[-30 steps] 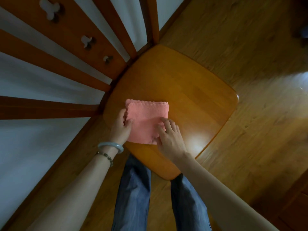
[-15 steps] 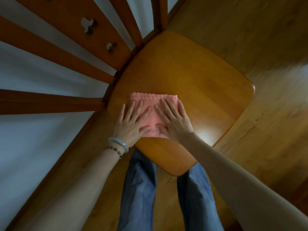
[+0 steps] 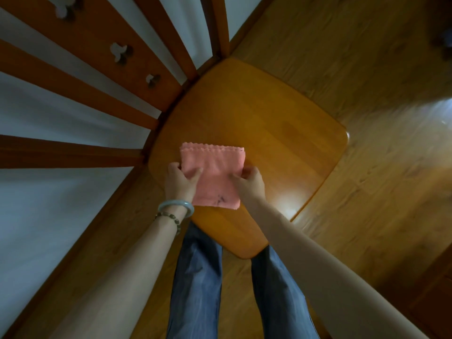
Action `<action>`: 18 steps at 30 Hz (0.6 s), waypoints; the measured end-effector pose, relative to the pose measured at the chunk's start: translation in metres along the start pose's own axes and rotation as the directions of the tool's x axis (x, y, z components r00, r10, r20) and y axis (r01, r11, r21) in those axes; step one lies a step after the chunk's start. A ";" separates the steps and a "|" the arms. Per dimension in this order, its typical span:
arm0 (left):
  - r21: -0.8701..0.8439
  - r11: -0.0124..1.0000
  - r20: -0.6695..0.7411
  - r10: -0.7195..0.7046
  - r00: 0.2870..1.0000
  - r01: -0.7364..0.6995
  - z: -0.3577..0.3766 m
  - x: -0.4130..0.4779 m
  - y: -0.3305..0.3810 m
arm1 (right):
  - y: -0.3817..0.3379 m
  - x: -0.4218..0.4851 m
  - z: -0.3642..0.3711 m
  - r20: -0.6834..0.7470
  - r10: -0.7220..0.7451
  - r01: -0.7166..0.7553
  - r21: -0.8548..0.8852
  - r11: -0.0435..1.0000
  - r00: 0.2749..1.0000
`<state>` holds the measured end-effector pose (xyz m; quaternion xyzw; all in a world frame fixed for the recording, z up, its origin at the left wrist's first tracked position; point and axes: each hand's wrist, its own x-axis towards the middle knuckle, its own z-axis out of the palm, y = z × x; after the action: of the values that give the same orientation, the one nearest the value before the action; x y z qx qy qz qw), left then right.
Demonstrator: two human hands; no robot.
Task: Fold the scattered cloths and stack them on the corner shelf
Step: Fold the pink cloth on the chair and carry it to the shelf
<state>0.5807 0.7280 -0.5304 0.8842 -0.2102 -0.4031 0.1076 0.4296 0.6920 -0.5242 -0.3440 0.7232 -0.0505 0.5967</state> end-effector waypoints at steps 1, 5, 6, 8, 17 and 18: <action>0.035 0.999 0.025 -0.040 0.999 0.039 0.001 0.000 0.003 | -0.002 0.001 0.002 0.025 0.029 -0.028 -0.022 0.999 0.999; 0.141 0.987 0.075 0.067 0.995 -0.077 -0.002 -0.007 0.003 | -0.009 -0.007 -0.007 0.071 0.057 -0.057 0.007 0.998 0.996; 0.135 0.980 0.074 0.135 0.988 -0.144 -0.006 -0.012 0.003 | -0.011 -0.012 -0.014 0.080 0.048 -0.051 0.038 0.998 0.996; 0.027 0.977 0.108 0.207 0.972 -0.211 -0.016 -0.027 0.011 | -0.019 -0.026 -0.029 0.096 0.022 -0.034 0.122 0.992 0.995; -0.291 0.885 0.265 0.439 0.858 -0.363 -0.109 -0.139 0.123 | -0.096 -0.135 -0.132 0.028 -0.104 0.087 0.359 0.929 0.994; -0.308 0.882 0.275 0.440 0.855 -0.356 -0.119 -0.152 0.137 | -0.106 -0.151 -0.144 0.019 -0.123 0.107 0.377 0.920 0.992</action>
<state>0.5429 0.6782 -0.3019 0.7184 -0.3534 -0.5397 0.2604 0.3546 0.6475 -0.3070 -0.2664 0.6661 -0.2154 0.6625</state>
